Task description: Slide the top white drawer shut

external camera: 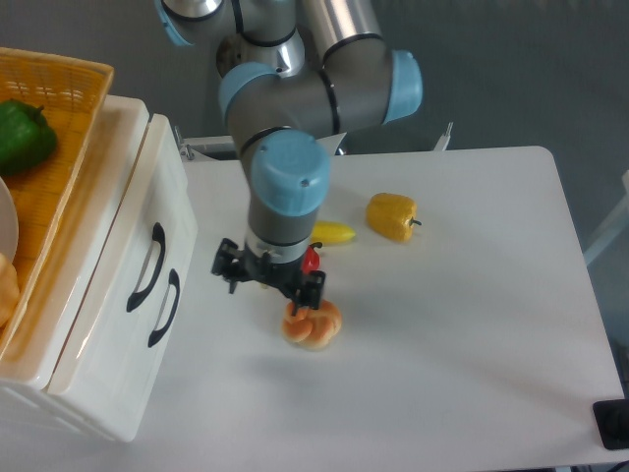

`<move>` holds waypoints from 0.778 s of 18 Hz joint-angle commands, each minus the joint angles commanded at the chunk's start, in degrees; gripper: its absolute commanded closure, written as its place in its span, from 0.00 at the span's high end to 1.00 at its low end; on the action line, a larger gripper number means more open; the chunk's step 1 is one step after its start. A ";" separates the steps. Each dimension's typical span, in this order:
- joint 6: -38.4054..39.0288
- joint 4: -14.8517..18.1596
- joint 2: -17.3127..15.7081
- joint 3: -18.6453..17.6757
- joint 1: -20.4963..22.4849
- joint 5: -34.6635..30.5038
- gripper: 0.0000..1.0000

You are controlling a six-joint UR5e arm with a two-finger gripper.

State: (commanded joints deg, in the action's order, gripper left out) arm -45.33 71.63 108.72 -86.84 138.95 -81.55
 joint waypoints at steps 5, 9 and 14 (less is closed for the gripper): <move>-13.98 0.09 0.00 0.53 2.46 -6.95 1.00; -20.66 0.09 0.09 0.44 8.34 -8.00 1.00; -33.30 0.17 -1.23 0.18 14.76 -9.07 1.00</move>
State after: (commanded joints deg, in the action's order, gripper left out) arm -78.63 71.81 107.50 -86.66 153.71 -90.62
